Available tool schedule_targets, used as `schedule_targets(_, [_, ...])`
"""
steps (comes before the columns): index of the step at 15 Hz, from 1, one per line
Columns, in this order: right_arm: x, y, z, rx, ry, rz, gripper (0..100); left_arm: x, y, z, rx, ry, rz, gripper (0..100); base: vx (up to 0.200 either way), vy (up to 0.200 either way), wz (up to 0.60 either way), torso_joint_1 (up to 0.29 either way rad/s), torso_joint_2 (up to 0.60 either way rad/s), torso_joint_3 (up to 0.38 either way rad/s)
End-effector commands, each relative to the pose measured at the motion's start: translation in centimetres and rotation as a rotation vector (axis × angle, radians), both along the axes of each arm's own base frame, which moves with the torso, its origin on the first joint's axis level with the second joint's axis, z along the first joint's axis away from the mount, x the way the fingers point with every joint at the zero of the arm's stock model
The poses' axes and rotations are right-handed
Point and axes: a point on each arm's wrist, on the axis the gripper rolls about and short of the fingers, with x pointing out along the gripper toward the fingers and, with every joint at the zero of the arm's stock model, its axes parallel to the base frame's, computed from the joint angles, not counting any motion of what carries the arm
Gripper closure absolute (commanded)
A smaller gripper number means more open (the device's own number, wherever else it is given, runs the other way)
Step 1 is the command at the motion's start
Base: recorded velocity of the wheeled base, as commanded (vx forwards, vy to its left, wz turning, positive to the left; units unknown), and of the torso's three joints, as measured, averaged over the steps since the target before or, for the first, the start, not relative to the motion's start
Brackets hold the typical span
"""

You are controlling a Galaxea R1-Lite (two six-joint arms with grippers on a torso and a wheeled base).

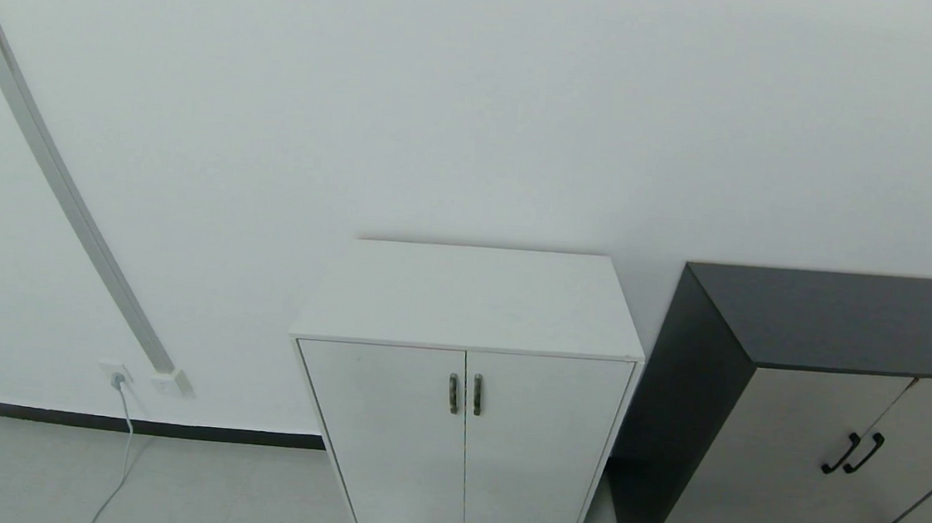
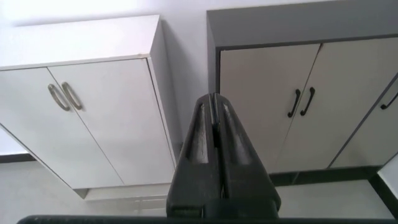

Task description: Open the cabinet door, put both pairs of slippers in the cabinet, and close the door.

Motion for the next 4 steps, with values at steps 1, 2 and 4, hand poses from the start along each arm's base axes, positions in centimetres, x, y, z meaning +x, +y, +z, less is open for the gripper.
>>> schedule_targets(1, [0.01,0.00,0.01,0.001,0.002,0.000,100,0.00,0.00,0.00,0.000,0.000,0.000,100,0.000,0.000,0.00,0.000,0.00,0.000])
schedule_targets(2, [0.01,0.00,0.01,-0.001,0.002,0.000,100,0.00,0.00,0.00,0.000,0.000,0.000,100,0.000,0.000,0.00,0.000,0.00,0.000])
schedule_targets(4, [0.01,0.00,0.01,-0.004,0.002,0.000,100,0.00,0.00,0.00,0.000,0.000,0.000,100,0.000,0.000,0.00,0.000,0.00,0.000])
